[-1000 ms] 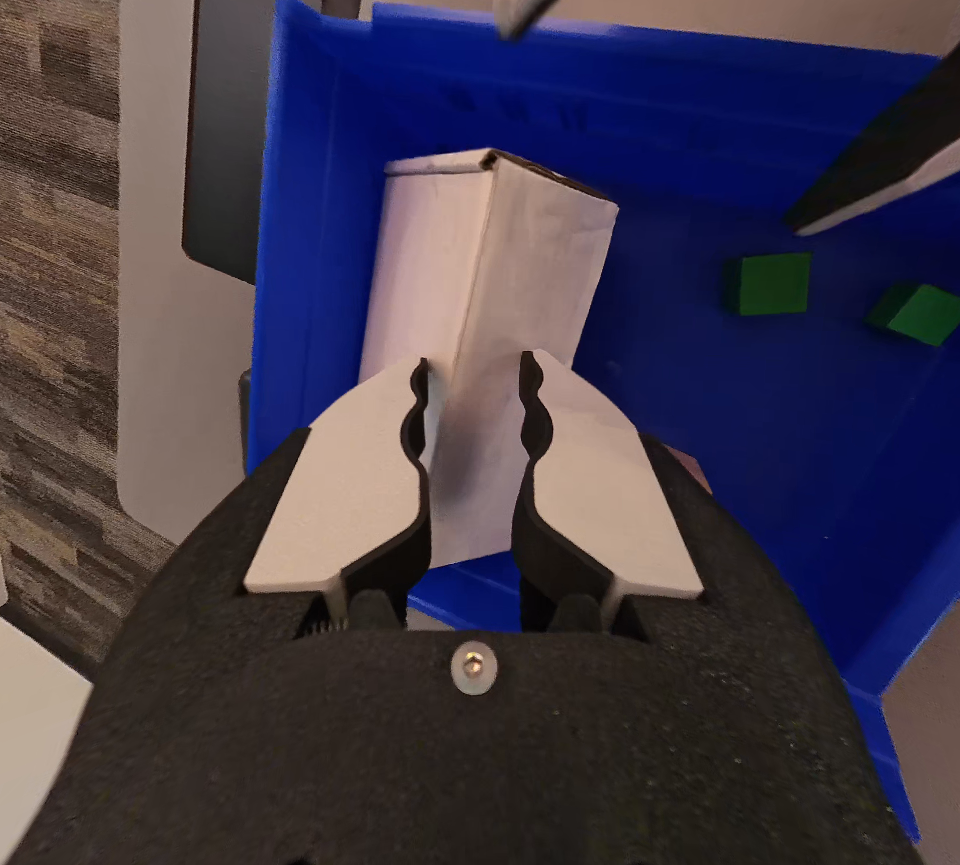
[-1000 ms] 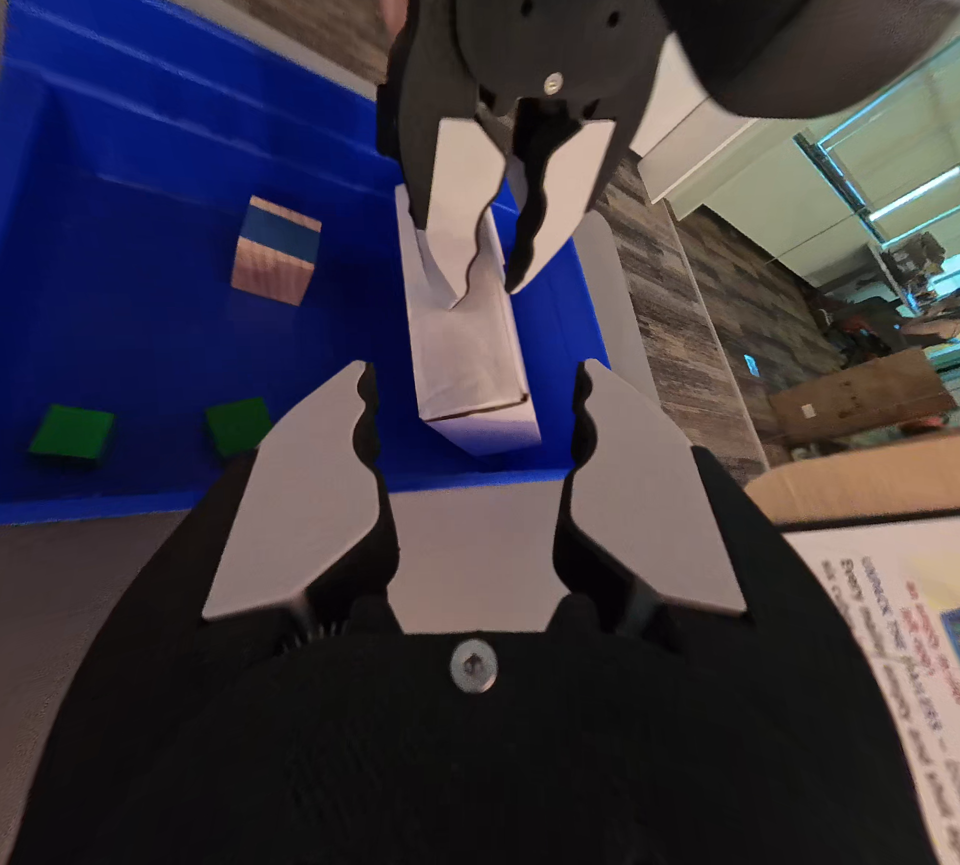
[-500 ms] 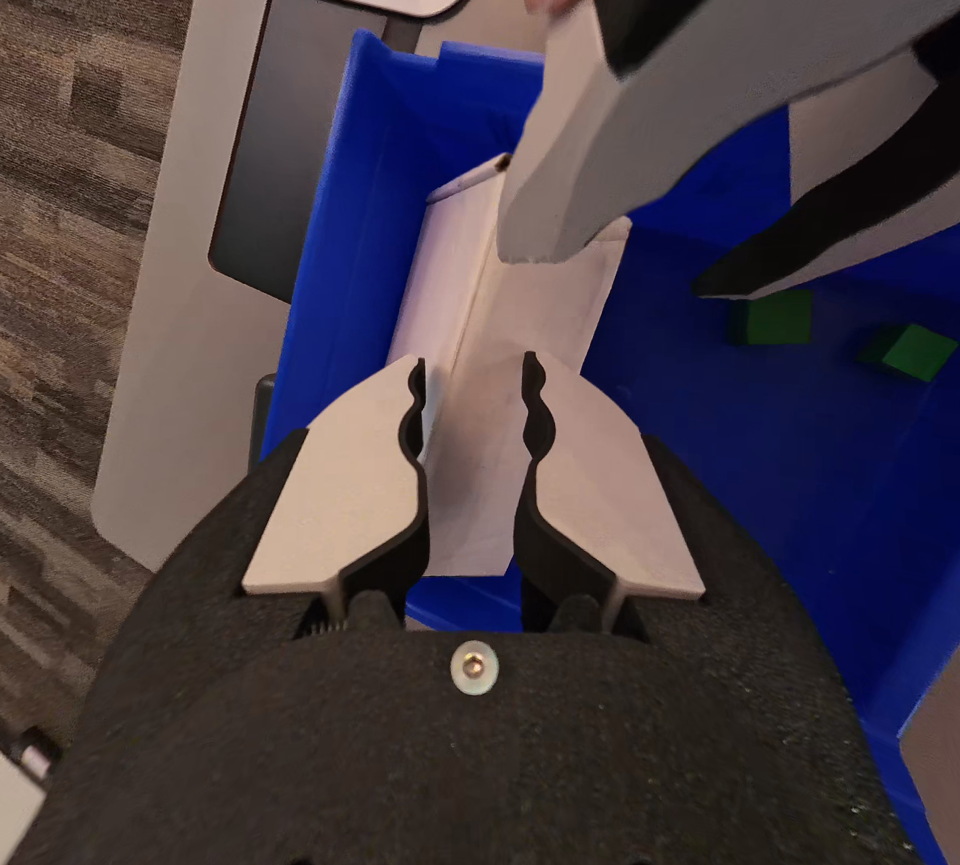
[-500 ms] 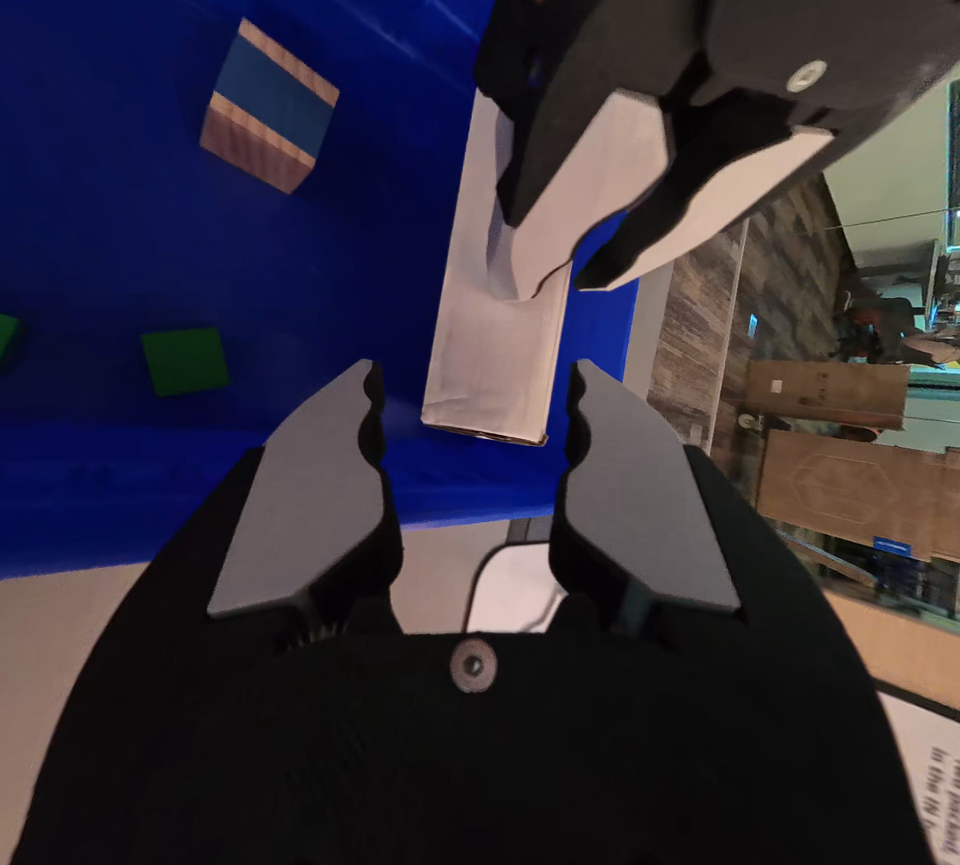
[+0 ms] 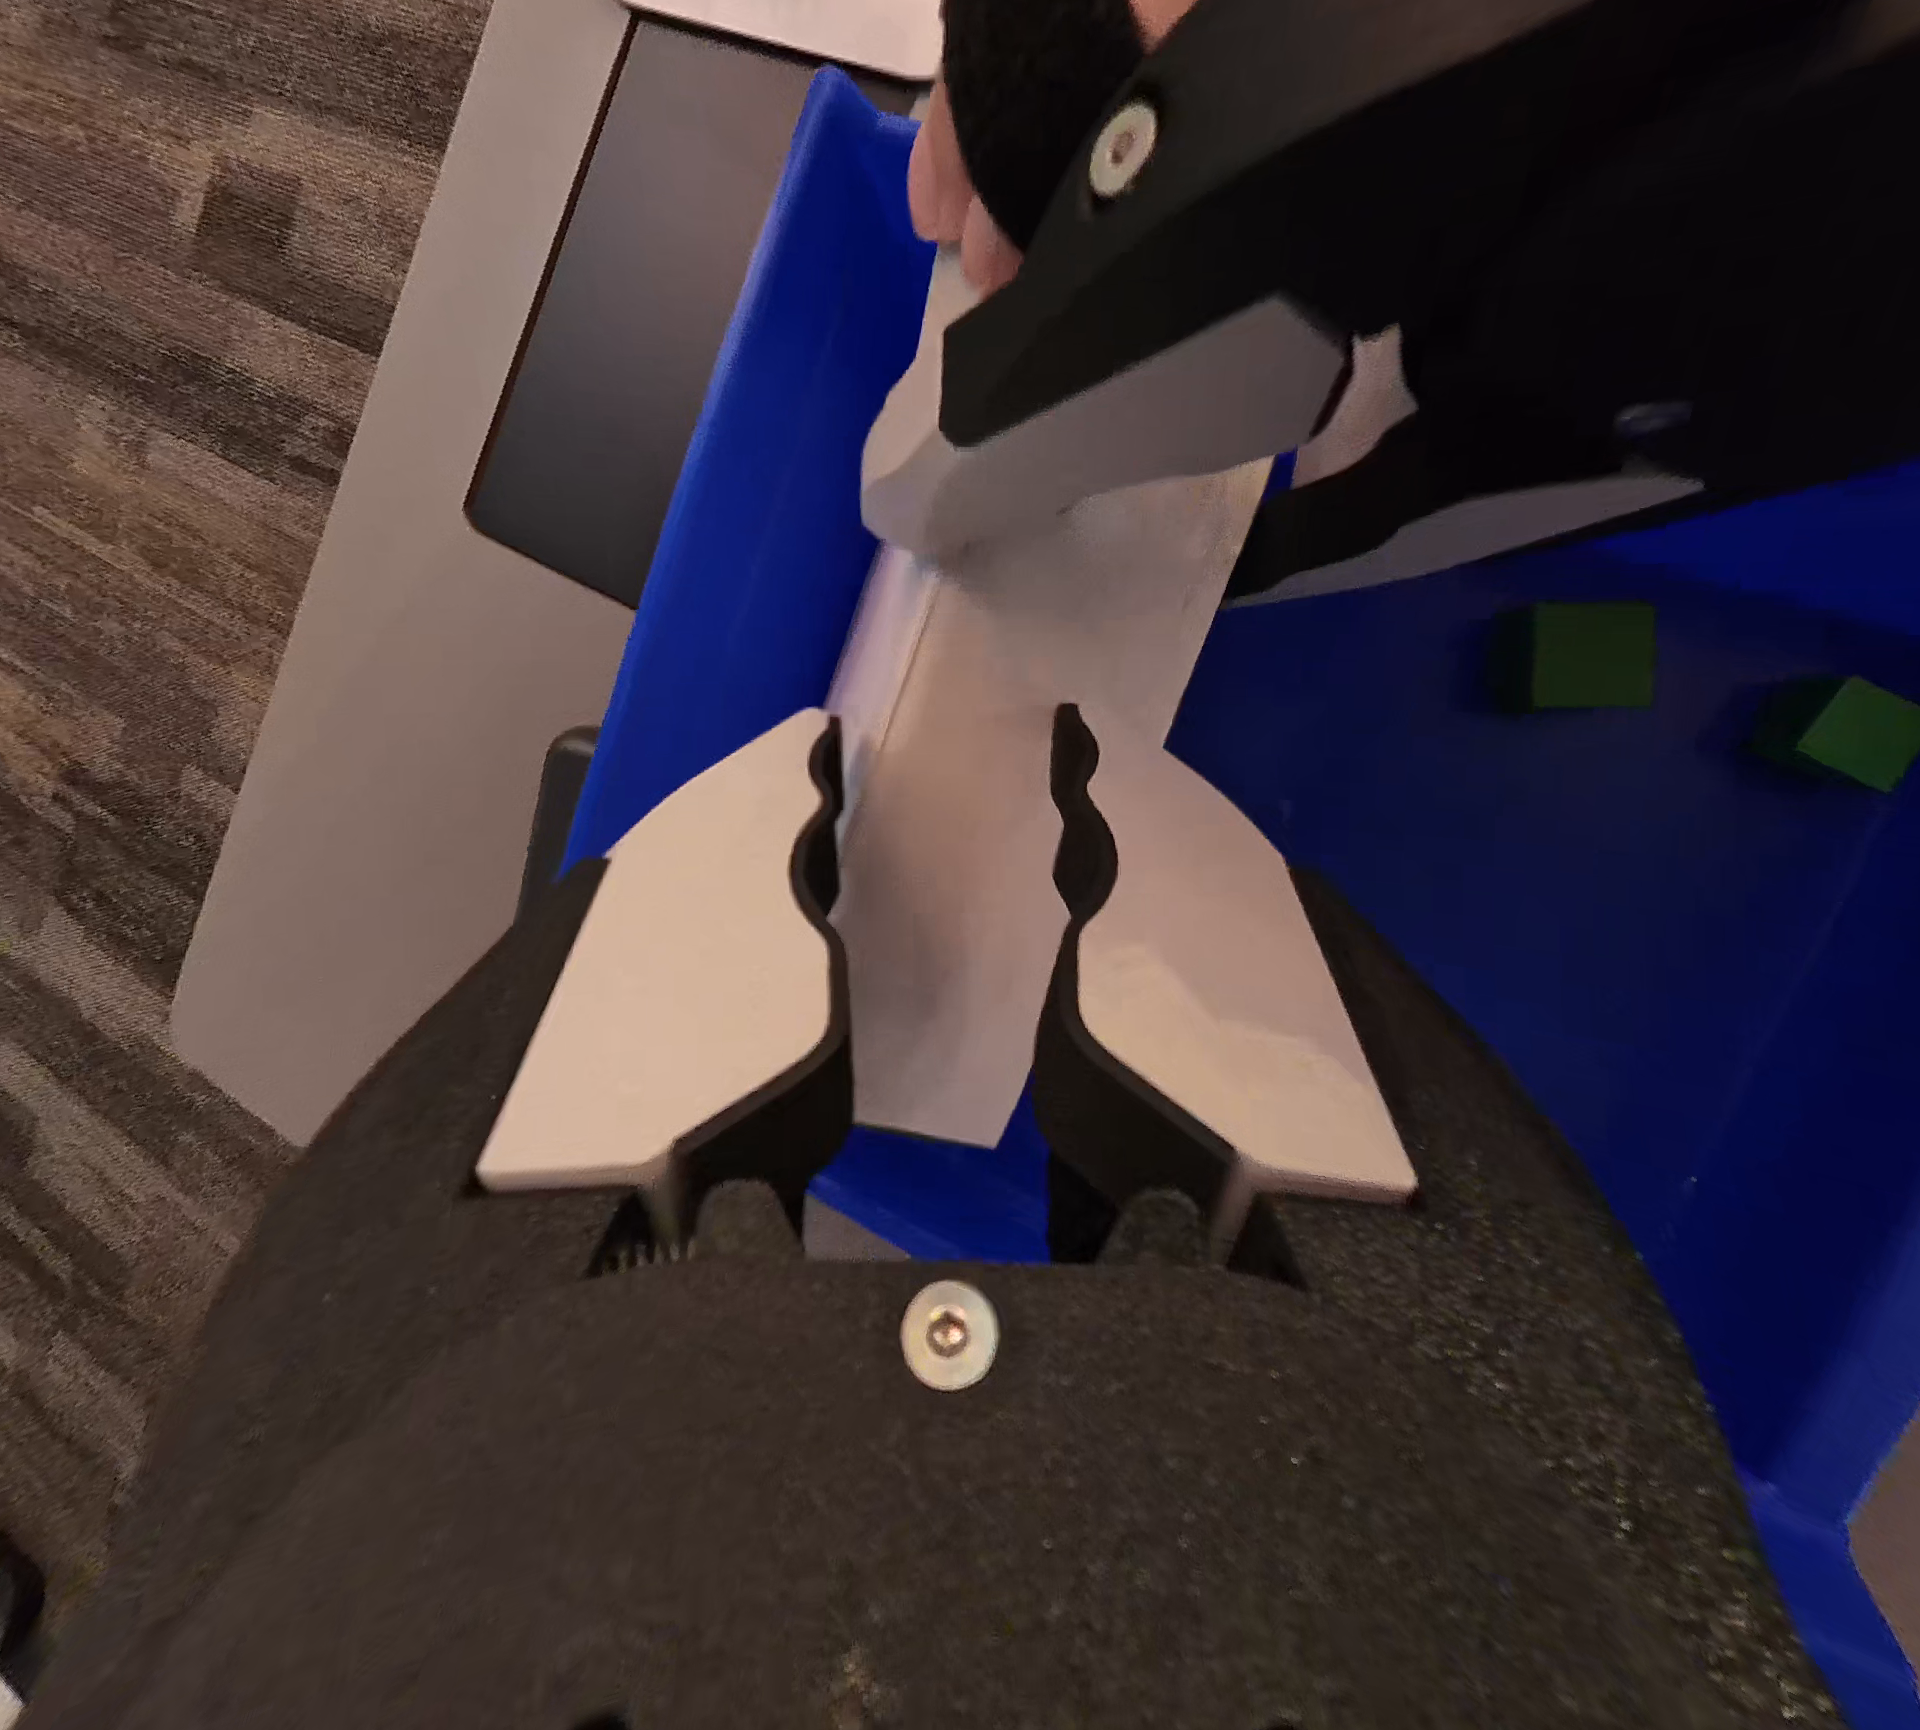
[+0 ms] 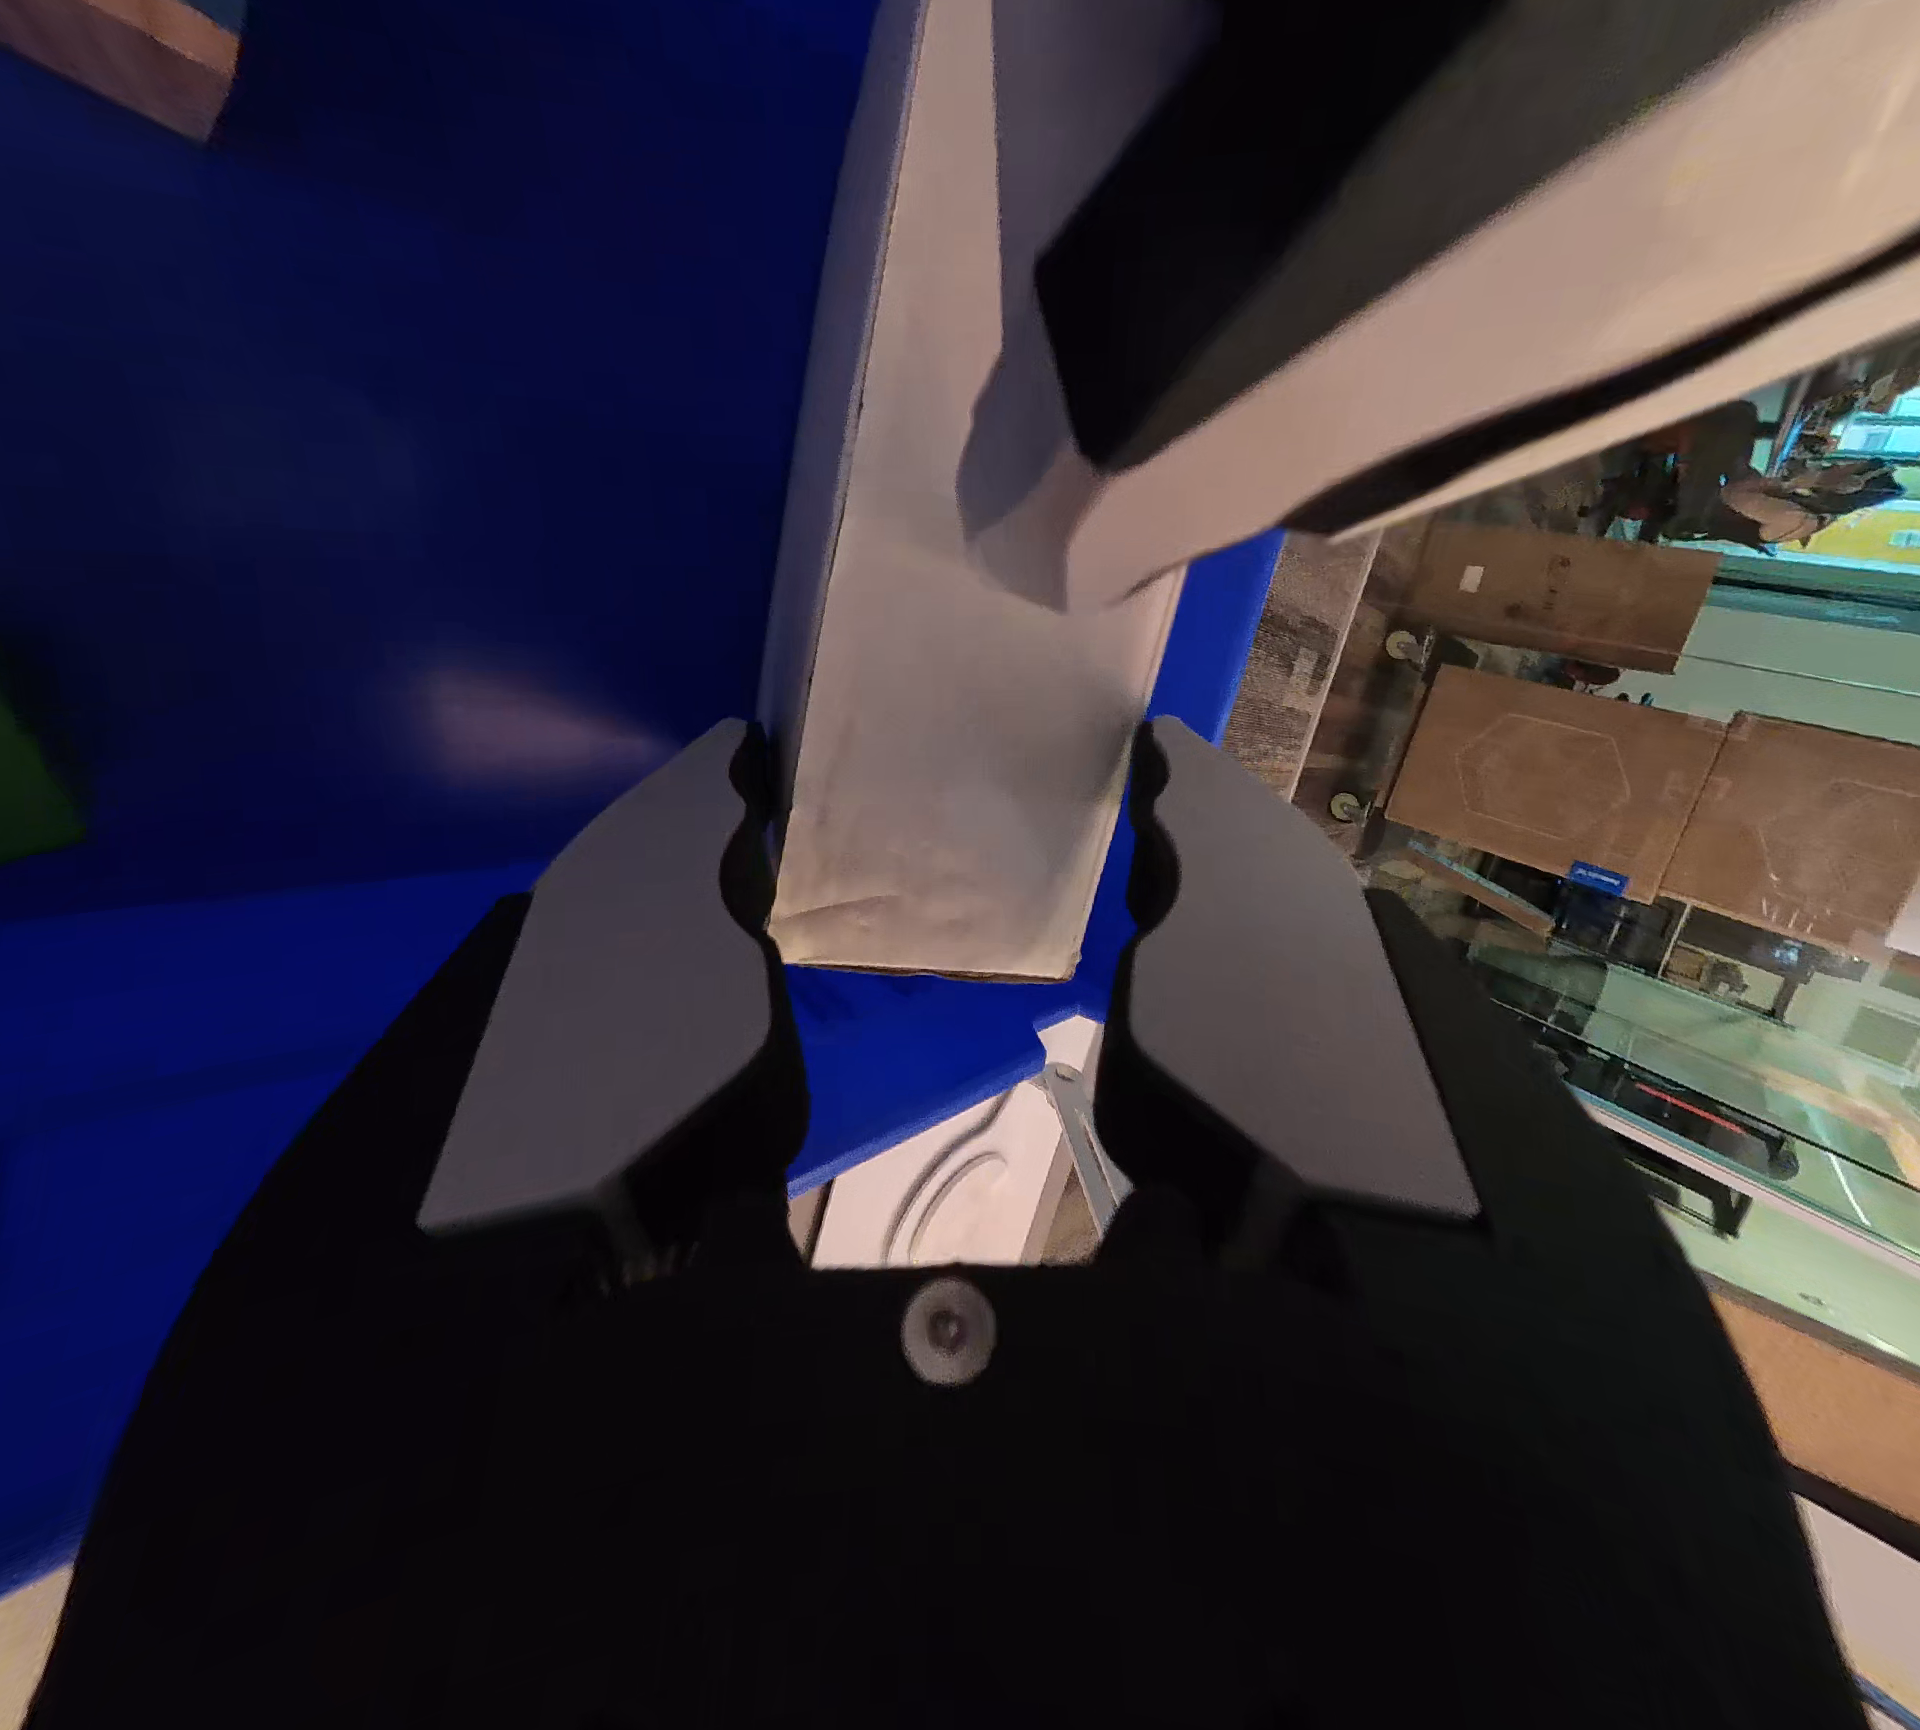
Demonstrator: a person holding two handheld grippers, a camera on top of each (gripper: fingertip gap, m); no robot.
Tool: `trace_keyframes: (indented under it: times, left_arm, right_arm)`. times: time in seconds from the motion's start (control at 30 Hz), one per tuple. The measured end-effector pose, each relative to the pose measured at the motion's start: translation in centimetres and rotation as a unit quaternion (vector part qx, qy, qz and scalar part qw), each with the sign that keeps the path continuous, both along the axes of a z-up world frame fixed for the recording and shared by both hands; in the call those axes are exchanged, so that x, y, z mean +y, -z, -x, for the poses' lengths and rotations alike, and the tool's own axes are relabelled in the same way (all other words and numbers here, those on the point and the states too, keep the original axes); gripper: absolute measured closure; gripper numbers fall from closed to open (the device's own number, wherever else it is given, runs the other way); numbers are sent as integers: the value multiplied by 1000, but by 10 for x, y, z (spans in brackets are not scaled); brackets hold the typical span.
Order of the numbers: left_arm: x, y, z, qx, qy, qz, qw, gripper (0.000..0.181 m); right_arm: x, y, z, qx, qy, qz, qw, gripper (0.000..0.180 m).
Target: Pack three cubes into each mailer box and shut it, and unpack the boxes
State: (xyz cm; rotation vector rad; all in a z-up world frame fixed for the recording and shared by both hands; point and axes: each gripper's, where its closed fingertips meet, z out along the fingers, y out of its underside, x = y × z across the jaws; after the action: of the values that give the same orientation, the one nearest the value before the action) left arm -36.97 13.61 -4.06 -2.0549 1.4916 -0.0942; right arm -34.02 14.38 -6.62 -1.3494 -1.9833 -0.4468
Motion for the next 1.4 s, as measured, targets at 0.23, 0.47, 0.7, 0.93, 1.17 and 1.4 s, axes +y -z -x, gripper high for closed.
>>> trace_keyframes:
  times: [0.23,0.47,0.7,0.93,1.17,1.4]
  left_arm:
    - [-15,3,26,66,-6,-39,997,95]
    - [-2,16,19,128,7,-91,988,92]
    - [3,41,20,132,10,-77,988,100]
    - [9,46,21,141,-1,-84,986,102]
    - [9,49,21,155,-9,-75,985,103]
    - [5,37,20,137,-32,-66,988,104]
  right_arm:
    - [0,0,1,27,1,25,999,113]
    - [-2,0,3,30,-22,15,999,113]
    - [-3,1,5,43,-32,10,999,113]
    - [-2,1,5,41,-32,2,999,113]
    - [-1,0,4,33,-32,-18,999,113]
    - [-5,-23,3,89,-46,-65,993,110]
